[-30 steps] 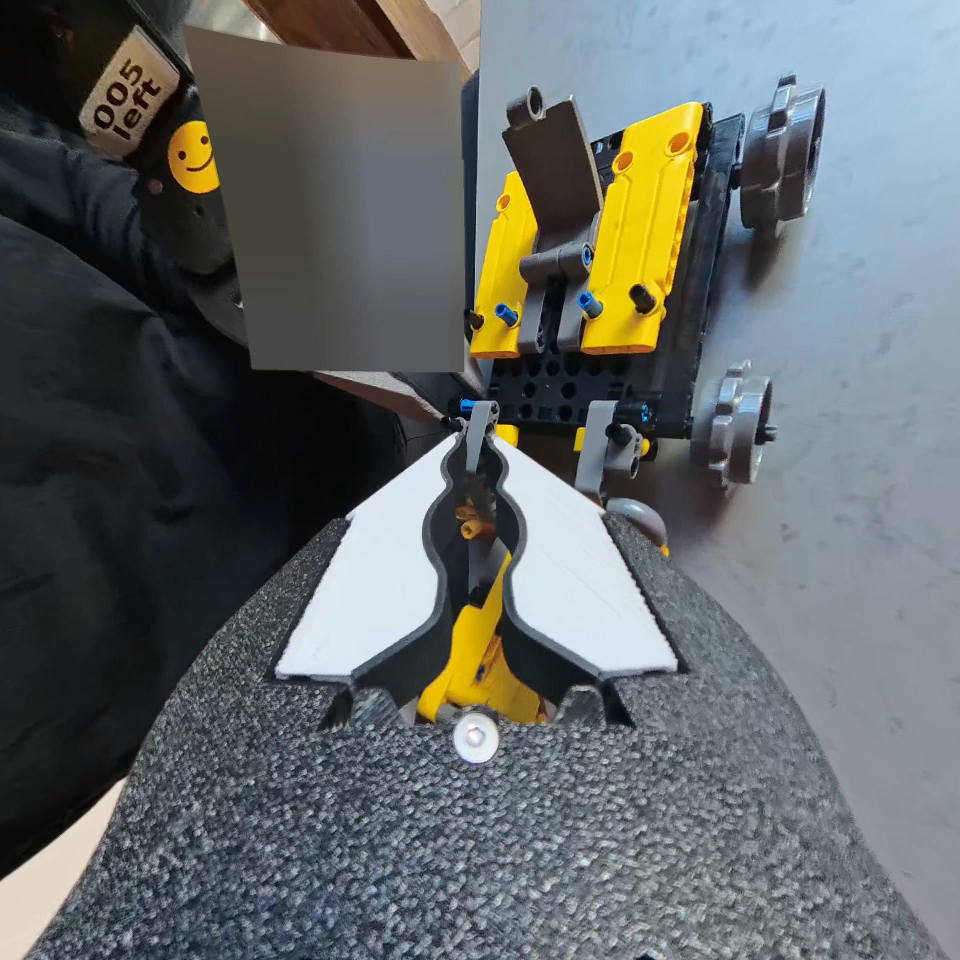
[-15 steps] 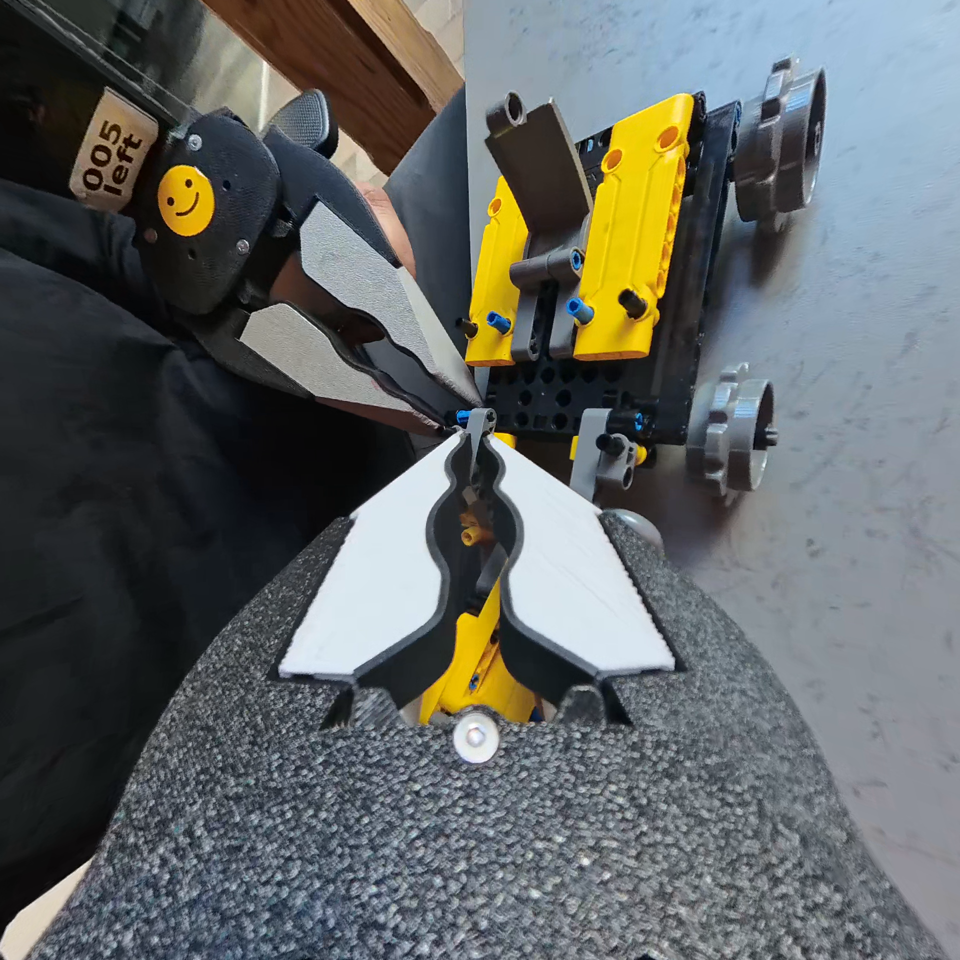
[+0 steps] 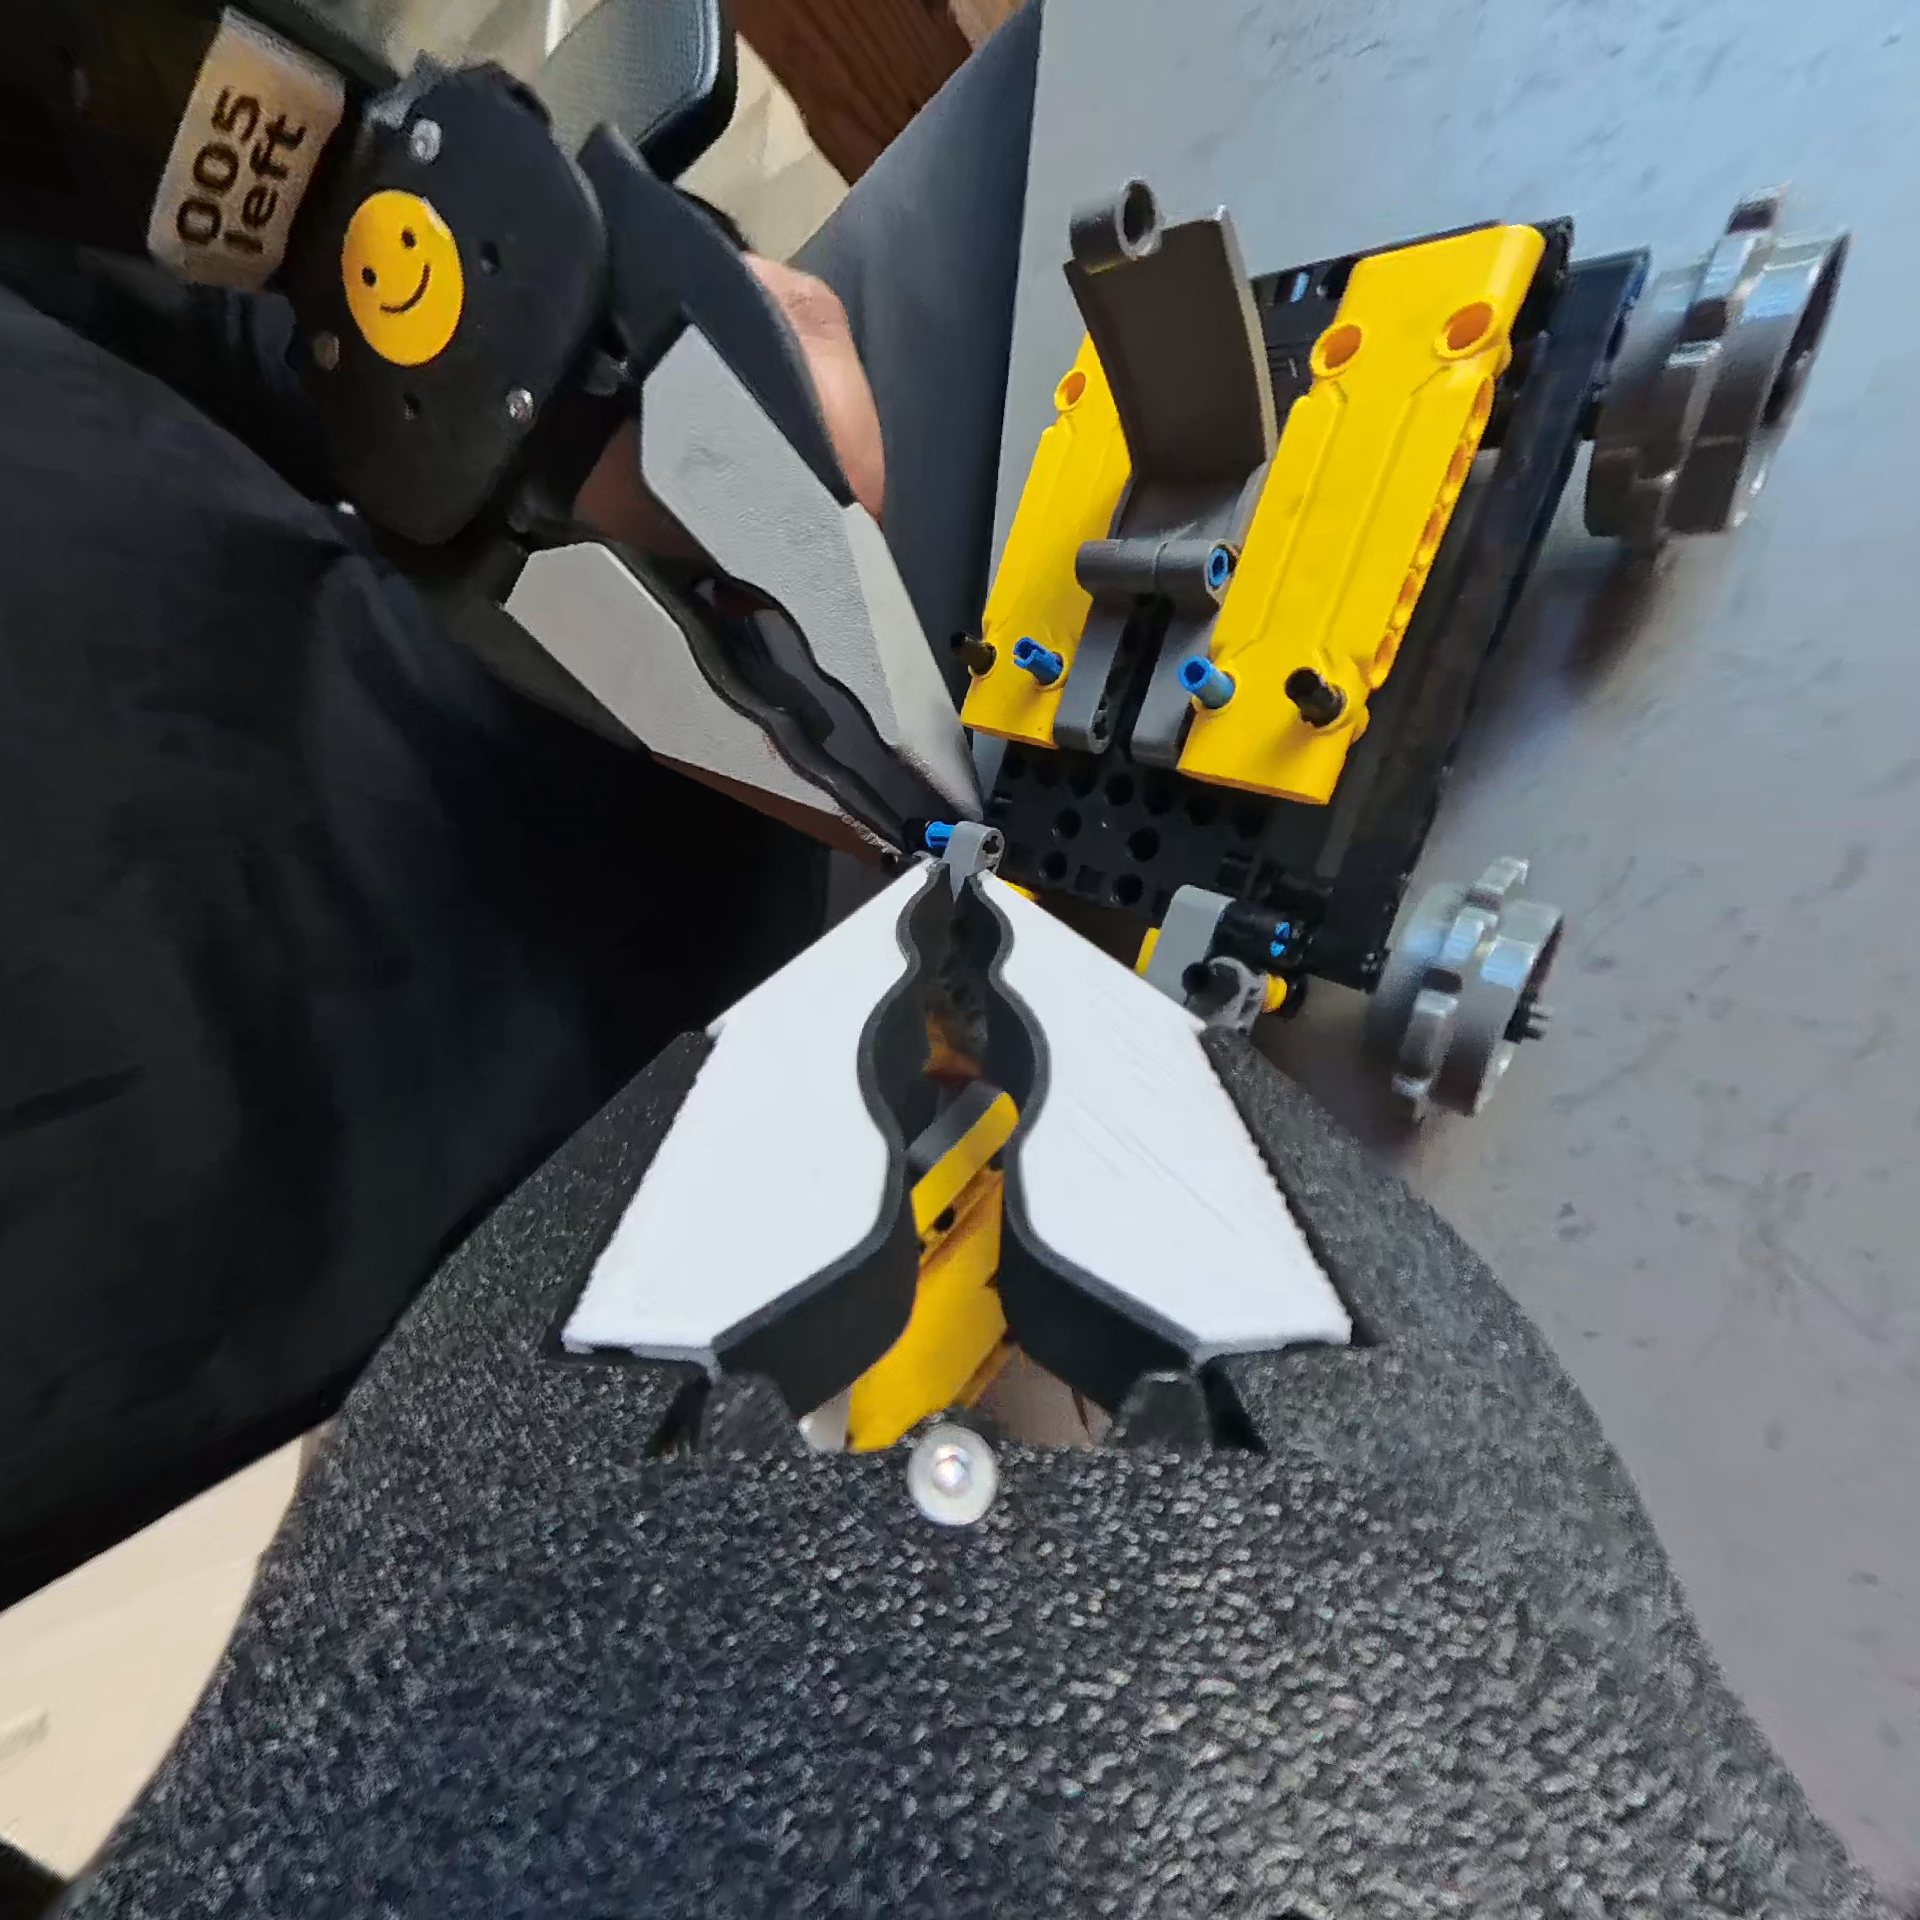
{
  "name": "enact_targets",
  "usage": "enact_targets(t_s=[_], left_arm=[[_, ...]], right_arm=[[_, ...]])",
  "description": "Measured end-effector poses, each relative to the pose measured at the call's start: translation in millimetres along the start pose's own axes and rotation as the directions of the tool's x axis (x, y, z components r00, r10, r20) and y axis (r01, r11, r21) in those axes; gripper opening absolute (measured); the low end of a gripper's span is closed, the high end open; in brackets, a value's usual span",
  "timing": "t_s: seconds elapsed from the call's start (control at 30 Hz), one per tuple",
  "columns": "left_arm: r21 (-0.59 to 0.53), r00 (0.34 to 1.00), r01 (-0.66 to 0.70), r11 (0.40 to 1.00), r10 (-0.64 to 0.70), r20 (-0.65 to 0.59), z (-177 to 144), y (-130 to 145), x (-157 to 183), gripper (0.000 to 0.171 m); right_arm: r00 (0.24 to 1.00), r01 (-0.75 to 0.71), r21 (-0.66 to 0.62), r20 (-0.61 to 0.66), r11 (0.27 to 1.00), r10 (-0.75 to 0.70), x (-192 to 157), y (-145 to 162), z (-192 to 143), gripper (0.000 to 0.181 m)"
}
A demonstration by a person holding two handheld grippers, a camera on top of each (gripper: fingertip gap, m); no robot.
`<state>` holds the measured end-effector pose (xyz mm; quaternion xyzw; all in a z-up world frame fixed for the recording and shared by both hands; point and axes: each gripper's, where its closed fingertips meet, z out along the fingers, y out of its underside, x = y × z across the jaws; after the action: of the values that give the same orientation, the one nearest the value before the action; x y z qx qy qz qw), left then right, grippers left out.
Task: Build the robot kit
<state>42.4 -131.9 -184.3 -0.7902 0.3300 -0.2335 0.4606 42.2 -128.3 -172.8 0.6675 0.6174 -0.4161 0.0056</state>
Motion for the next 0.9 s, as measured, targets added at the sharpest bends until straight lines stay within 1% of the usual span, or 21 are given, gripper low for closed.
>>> enact_targets(t_s=[0.1,0.17,0.33,0.63,0.73,0.8,0.9], left_arm=[[0.000,1.000,-0.009,1.000,0.009,0.011,0,-1,-5,0.007],[0.009,1.000,0.017,1.000,-0.017,-0.012,-1,-1,-6,0.007],[0.007,0.999,0.024,1.000,-0.024,-0.027,-2,-1,-11,0.007],[0.007,0.999,0.041,0.999,-0.041,-0.032,-4,-1,-15,0.007],[0.008,0.999,0.039,0.999,-0.039,-0.029,-4,0,-15,0.007],[0.002,0.999,0.032,0.999,-0.032,-0.026,-4,-1,-15,0.007],[-0.013,1.000,-0.008,1.000,0.008,-0.026,-4,-1,-15,0.007]], right_arm=[[1.000,0.020,-0.049,0.016,0.999,-0.020,2,-1,0,0.002],[1.000,0.010,-0.049,0.017,0.999,-0.009,4,-4,-1,0.002],[0.997,-0.039,0.012,0.063,0.999,0.038,6,-7,0,0.002],[0.999,-0.041,0.103,0.030,0.994,0.038,9,-13,0,0.003],[0.995,-0.090,0.132,0.057,0.987,0.083,9,-14,0,0.003],[0.994,-0.102,0.132,0.055,0.986,0.095,9,-14,1,0.002],[0.992,-0.119,0.099,0.054,0.988,0.114,10,-14,1,0.002]])
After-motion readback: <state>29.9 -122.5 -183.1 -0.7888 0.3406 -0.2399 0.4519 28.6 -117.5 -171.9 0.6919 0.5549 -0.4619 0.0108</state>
